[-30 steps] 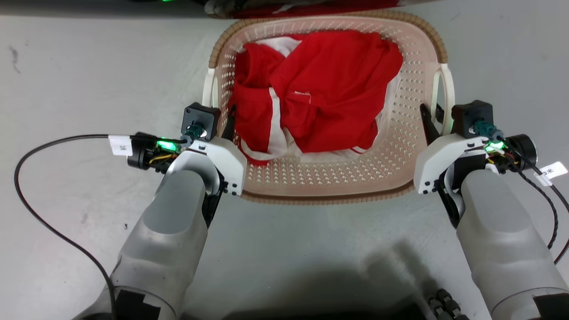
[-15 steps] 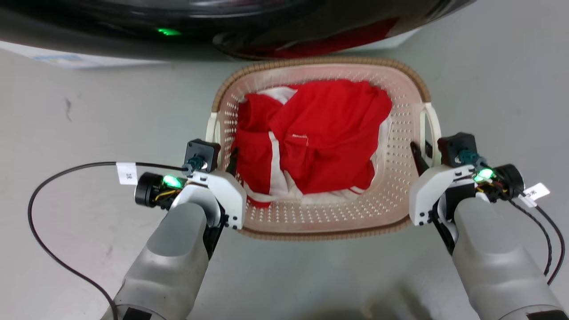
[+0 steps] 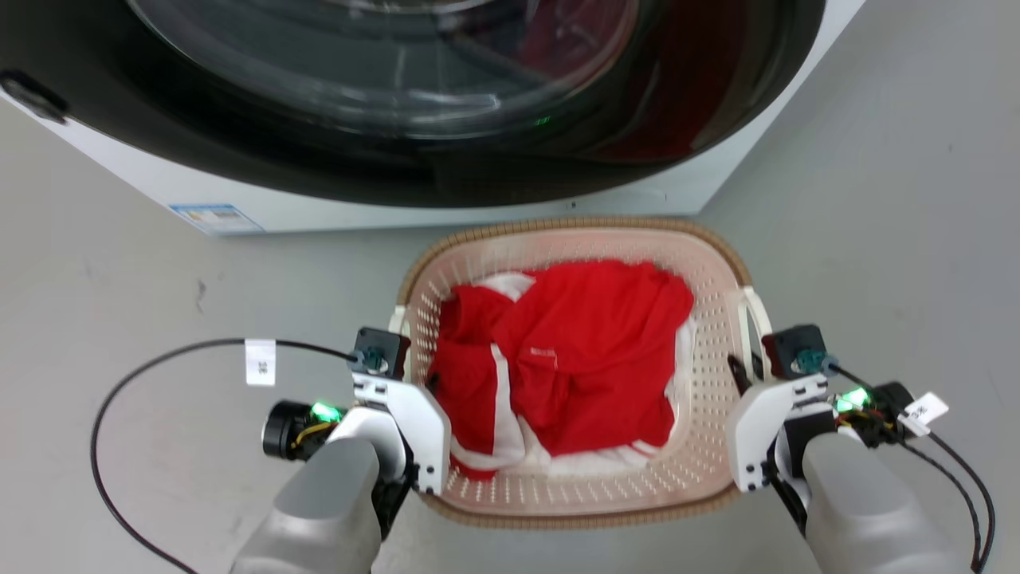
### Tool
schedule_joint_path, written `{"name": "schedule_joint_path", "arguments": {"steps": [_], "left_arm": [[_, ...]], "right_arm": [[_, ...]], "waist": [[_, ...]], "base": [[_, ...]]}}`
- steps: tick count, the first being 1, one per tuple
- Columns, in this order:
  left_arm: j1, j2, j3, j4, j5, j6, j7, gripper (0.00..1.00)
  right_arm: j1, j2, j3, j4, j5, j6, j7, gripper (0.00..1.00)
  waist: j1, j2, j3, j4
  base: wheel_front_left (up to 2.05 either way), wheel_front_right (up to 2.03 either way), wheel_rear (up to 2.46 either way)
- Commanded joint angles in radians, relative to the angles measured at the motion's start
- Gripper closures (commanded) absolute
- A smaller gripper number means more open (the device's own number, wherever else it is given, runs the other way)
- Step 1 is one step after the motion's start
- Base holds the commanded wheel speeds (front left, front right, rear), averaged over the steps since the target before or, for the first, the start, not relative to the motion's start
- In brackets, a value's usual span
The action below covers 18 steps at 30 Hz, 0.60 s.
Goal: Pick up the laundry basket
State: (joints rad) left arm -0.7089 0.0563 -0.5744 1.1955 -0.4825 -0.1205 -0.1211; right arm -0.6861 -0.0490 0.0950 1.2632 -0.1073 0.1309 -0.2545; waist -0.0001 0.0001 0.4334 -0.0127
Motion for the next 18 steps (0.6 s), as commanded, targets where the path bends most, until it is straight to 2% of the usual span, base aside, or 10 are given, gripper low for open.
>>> {"name": "schedule_joint_path", "arguments": {"steps": [1,18], "left_arm": [[0.012,-0.011,-0.017,-0.014,-0.004,-0.017,0.004,1.0],[0.109,-0.014,-0.167,0.011,-0.188,-0.017,0.131,1.0]], "right_arm": [[0.004,-0.002,0.013,-0.001,-0.002,0.0,0.0,1.0],[0.102,0.001,0.178,0.022,0.131,0.0,0.145,1.0]], "waist": [[0.0001,-0.0001,-0.049,0.013],[0.0001,-0.0001,-0.272,0.031]], "base": [[0.0,0.0,0.0],[0.0,0.0,0.0]]}}
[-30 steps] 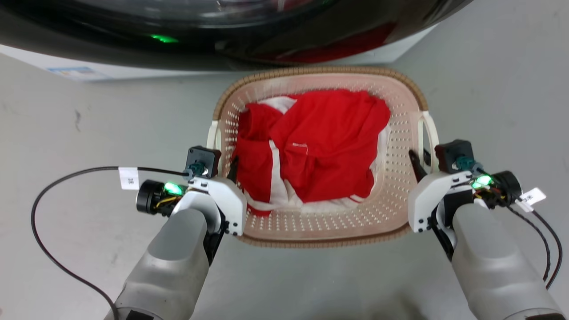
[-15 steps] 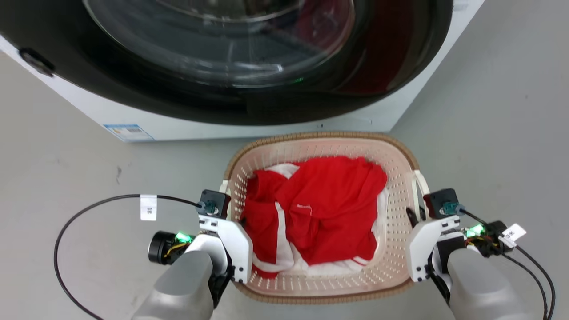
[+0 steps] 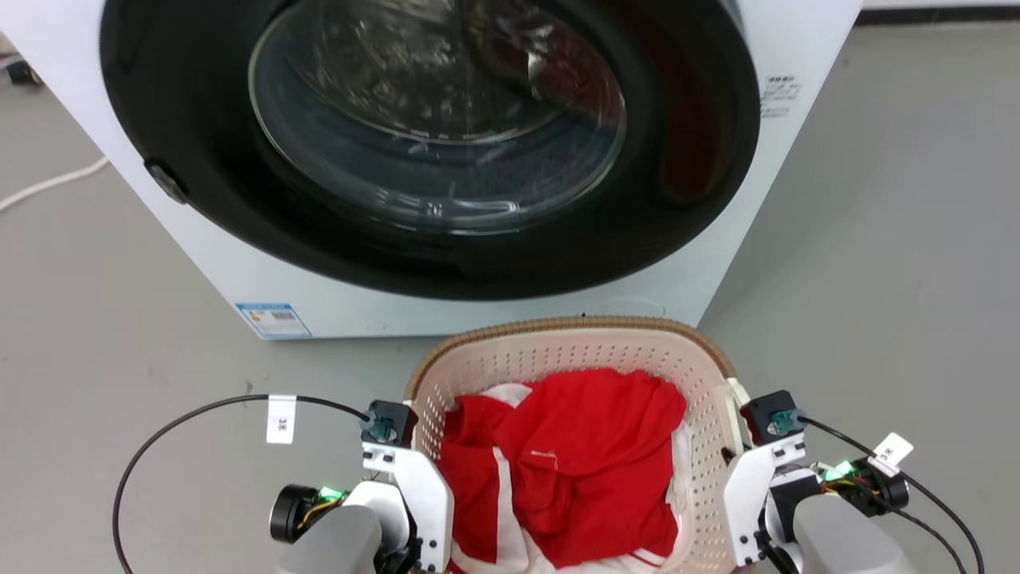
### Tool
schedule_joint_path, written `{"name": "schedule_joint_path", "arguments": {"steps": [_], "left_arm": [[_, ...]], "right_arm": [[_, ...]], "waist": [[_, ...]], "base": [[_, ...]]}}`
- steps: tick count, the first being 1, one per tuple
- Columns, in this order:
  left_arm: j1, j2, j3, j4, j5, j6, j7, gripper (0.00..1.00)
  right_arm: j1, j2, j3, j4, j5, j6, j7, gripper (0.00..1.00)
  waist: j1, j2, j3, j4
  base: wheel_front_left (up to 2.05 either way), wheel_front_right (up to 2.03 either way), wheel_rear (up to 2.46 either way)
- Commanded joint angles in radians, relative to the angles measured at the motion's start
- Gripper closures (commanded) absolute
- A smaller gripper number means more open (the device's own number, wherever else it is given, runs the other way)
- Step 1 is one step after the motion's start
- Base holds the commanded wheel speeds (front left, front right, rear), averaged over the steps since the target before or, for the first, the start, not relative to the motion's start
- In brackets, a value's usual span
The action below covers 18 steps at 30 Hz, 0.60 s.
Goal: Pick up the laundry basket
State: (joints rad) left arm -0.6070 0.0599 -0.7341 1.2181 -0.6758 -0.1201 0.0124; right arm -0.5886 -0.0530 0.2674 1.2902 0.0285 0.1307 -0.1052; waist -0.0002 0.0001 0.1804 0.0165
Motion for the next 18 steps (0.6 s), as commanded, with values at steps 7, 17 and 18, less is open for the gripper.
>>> {"name": "schedule_joint_path", "arguments": {"steps": [7,17,18], "left_arm": [[0.032,-0.015,-0.05,0.002,-0.04,-0.018,0.033,1.0],[0.065,-0.002,-0.099,0.007,-0.094,-0.018,0.055,1.0],[0.067,-0.002,-0.103,0.007,-0.099,-0.018,0.057,1.0]], "right_arm": [[0.041,0.006,0.075,-0.004,0.06,0.0,0.043,1.0],[0.077,0.006,0.154,-0.003,0.13,0.001,0.08,1.0],[0.078,0.006,0.158,-0.003,0.133,0.001,0.082,1.0]], "waist": [[0.0002,-0.0001,-0.092,0.004],[0.0002,-0.0001,-0.159,0.003],[0.0002,-0.0001,-0.162,0.004]], "base": [[0.0,0.0,0.0],[0.0,0.0,0.0],[0.0,0.0,0.0]]}}
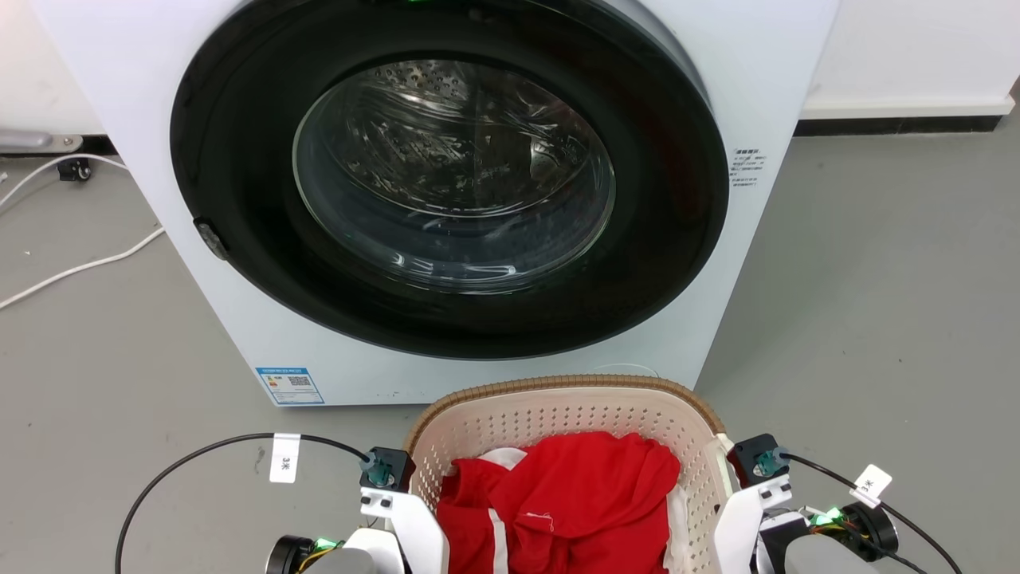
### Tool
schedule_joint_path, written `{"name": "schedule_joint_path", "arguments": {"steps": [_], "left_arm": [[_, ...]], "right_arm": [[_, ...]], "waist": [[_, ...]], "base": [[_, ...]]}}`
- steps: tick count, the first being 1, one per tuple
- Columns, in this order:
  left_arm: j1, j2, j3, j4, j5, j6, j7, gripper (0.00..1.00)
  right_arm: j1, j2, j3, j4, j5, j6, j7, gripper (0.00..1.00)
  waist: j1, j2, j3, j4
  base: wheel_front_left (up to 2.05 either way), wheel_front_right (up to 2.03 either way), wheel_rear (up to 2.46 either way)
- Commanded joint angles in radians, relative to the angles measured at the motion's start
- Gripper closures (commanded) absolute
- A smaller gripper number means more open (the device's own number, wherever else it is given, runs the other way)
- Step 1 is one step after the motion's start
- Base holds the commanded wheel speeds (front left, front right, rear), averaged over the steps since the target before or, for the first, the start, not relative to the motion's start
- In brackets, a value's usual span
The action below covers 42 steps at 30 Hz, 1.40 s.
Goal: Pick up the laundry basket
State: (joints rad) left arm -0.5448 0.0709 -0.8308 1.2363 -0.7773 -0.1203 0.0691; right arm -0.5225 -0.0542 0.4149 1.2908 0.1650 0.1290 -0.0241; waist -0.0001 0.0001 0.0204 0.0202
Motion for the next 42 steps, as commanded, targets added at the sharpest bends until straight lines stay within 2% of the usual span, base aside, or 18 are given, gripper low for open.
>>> {"name": "schedule_joint_path", "arguments": {"steps": [1,42], "left_arm": [[0.005,-0.013,-0.01,-0.01,-0.002,-0.018,0.0,1.0],[-0.009,0.0,-0.125,0.011,-0.136,-0.018,-0.016,1.0]], "right_arm": [[0.014,0.007,0.013,-0.004,-0.002,0.003,0.004,1.0],[0.031,-0.002,0.052,-0.003,0.025,0.003,0.023,1.0]], "waist": [[0.0001,-0.0001,-0.004,0.001],[0.0001,-0.0001,-0.024,-0.009]], "base": [[0.0,0.0,0.0],[0.0,0.0,0.0]]}}
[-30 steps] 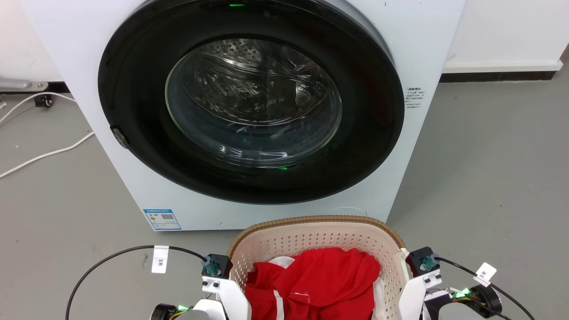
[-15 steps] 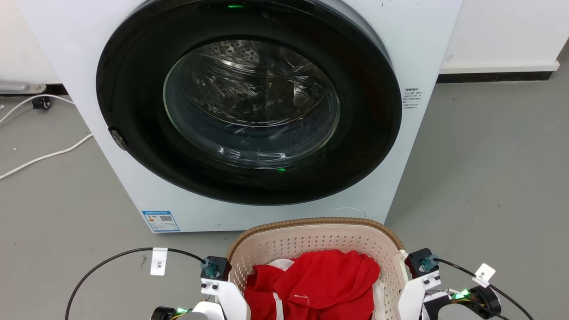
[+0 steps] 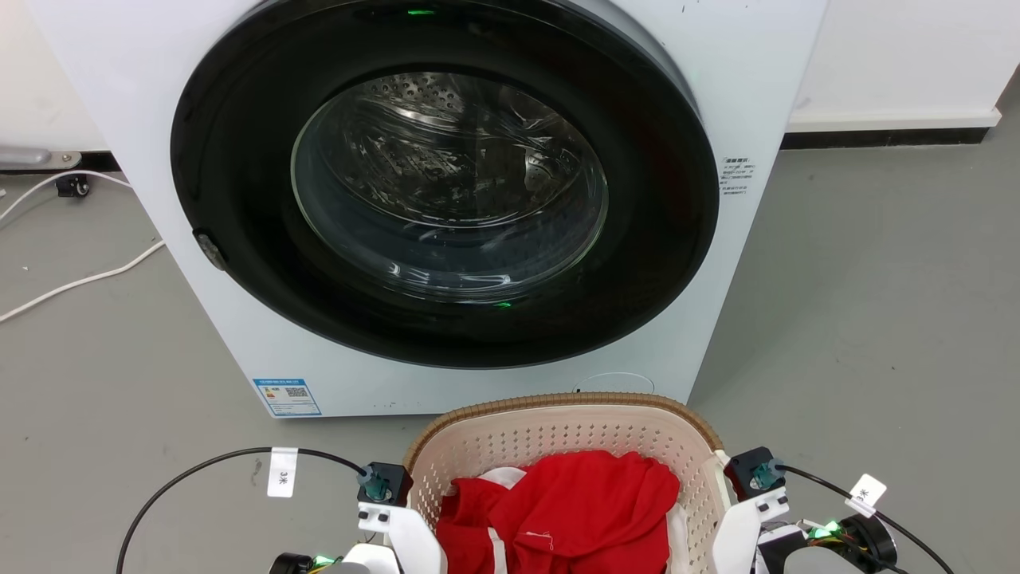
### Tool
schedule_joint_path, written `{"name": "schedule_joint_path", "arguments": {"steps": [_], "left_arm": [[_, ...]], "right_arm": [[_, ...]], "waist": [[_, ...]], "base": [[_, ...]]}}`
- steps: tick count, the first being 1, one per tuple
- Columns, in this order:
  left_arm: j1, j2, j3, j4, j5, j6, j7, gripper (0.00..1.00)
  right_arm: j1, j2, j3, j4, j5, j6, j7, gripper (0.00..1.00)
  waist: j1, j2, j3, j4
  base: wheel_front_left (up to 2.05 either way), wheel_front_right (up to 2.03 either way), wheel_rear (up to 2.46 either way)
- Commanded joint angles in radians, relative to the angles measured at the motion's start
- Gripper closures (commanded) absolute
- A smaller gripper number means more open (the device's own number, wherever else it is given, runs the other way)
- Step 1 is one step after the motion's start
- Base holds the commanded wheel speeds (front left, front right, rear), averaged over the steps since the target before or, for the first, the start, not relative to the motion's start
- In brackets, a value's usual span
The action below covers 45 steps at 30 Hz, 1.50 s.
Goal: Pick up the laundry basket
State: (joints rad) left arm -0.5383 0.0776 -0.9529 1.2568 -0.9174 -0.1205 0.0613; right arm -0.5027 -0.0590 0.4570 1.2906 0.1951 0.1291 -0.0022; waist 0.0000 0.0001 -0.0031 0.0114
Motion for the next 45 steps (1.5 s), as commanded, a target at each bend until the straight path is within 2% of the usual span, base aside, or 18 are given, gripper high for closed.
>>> {"name": "schedule_joint_path", "arguments": {"steps": [1,45], "left_arm": [[-0.016,-0.006,-0.006,-0.009,0.002,-0.017,-0.009,1.0],[-0.008,0.005,-0.099,0.0,-0.1,-0.016,-0.018,1.0]], "right_arm": [[0.012,0.003,0.01,-0.003,-0.004,0.003,0.001,1.0],[0.021,0.002,0.013,-0.003,-0.013,0.003,0.012,1.0]], "waist": [[0.0,-0.0001,0.0,0.0],[0.0,-0.0001,-0.009,-0.006]], "base": [[0.0,0.0,0.0],[0.0,0.0,0.0]]}}
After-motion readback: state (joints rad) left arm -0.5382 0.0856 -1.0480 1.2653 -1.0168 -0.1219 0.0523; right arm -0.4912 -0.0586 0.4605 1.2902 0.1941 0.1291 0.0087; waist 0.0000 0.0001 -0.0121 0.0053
